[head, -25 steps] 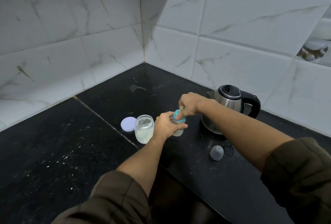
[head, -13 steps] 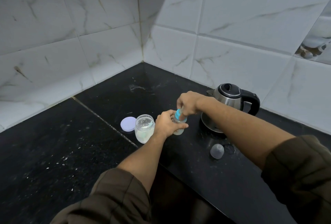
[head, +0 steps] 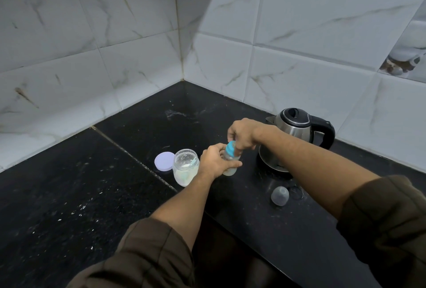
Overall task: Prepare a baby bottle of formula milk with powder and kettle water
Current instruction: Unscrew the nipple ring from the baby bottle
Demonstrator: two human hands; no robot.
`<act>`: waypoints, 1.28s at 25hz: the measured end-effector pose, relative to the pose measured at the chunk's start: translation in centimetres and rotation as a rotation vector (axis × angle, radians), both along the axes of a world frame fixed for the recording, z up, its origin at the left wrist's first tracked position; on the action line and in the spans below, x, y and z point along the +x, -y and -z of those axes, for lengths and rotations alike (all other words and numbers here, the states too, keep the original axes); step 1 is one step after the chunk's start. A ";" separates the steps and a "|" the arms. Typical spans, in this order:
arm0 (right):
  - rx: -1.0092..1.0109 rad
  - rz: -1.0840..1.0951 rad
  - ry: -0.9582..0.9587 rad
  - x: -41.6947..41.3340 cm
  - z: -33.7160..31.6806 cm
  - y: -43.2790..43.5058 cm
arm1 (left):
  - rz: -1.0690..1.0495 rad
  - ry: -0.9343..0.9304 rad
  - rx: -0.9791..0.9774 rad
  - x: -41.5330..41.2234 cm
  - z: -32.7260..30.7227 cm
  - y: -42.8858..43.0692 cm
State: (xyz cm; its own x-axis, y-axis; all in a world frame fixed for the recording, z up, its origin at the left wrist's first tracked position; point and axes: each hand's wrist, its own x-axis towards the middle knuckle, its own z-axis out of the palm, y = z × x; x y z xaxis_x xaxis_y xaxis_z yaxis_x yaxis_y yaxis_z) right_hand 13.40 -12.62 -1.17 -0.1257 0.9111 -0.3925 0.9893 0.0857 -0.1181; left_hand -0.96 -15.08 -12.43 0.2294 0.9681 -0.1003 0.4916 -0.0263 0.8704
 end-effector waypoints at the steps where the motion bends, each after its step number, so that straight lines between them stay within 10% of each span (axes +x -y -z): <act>1: -0.012 -0.035 -0.006 0.1 -0.1 -0.1 | 0.002 0.000 -0.004 0.0 0.0 0.0; 32: -0.173 0.135 0.312 5.0 10.3 3.8 | -0.067 0.089 -0.081 0.2 5.8 0.3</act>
State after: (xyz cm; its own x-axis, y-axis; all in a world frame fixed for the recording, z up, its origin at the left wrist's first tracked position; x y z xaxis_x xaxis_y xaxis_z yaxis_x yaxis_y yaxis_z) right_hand 18.38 -16.47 -11.46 0.1410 0.8285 -0.5420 0.9810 -0.0432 0.1892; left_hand -0.76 -15.34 -18.18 0.1764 0.9711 -0.1611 0.4105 0.0762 0.9087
